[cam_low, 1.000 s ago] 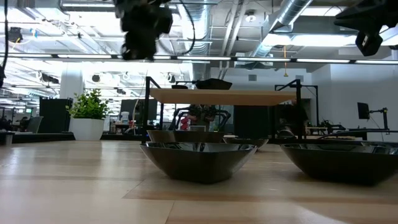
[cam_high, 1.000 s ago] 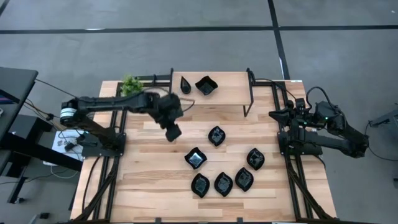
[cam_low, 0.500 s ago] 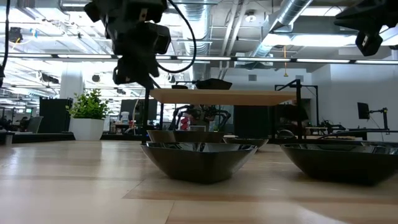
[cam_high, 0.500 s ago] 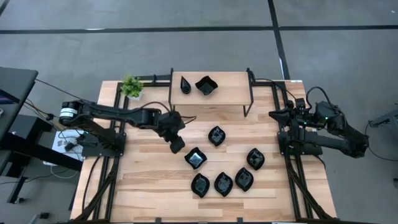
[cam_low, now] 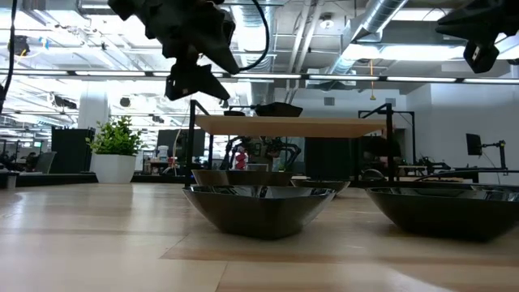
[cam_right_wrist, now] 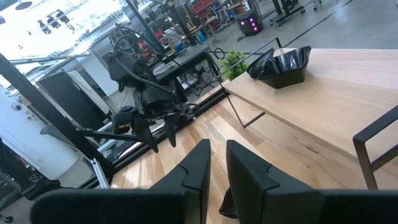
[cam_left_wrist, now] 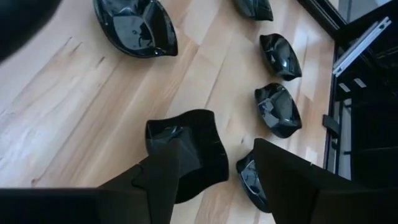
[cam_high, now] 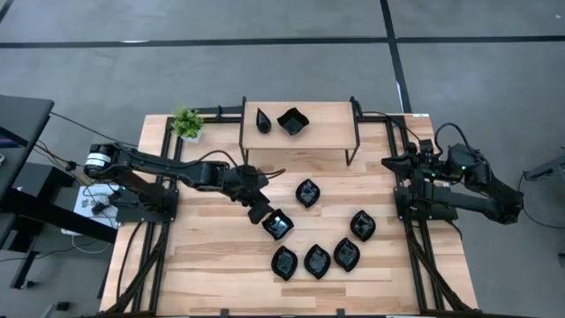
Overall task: Pick & Place Mini shaped plates
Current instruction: Stack the distorted square plate on top of the distorted square plates on the shelf
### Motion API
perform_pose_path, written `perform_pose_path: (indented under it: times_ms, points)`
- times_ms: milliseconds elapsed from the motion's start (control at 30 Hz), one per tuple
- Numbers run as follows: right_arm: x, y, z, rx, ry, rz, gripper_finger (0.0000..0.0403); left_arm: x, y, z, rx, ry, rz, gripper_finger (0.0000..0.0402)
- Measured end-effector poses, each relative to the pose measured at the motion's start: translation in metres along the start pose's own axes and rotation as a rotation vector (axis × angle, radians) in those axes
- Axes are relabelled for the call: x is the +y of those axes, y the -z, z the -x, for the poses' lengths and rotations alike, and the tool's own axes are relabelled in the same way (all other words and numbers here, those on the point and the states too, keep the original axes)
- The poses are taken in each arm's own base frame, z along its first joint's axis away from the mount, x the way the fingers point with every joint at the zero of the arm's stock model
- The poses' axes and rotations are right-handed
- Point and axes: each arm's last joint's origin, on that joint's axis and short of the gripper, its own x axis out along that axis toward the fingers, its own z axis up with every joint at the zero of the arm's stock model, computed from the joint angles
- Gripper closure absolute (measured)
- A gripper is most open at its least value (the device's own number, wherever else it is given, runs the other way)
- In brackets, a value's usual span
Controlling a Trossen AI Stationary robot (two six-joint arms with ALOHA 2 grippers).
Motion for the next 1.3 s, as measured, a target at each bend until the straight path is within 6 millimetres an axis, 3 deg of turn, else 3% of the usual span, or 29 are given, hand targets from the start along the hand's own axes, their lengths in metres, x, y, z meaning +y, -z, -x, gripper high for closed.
perform_pose_path:
  times_ms: [367,500,733,867,1100,1300]
  points:
    - [-0.002,0.004,0.000,0.042,0.020,0.001,0.0355,-0.008,-0.013,0.005,-0.095,0.085,0.082,0.0203]
    - [-0.003,0.006,0.000,0.060,0.031,0.001,0.0355,-0.025,-0.024,0.014,-0.120,0.128,0.098,0.0203]
    - [-0.003,0.006,0.000,0.061,0.031,0.002,0.0355,-0.042,-0.040,0.034,-0.037,0.021,0.155,0.0203]
    - [-0.003,0.006,0.000,0.060,0.030,0.009,0.0355,-0.032,-0.039,0.017,0.039,-0.114,0.236,0.0202]
    - [-0.003,0.006,0.000,0.061,0.029,0.036,0.0355,0.011,-0.020,-0.035,0.257,-0.389,0.367,0.0203]
    - [-0.004,0.006,0.000,0.069,0.032,0.089,0.0355,0.017,-0.017,-0.048,0.276,-0.425,0.371,0.0203]
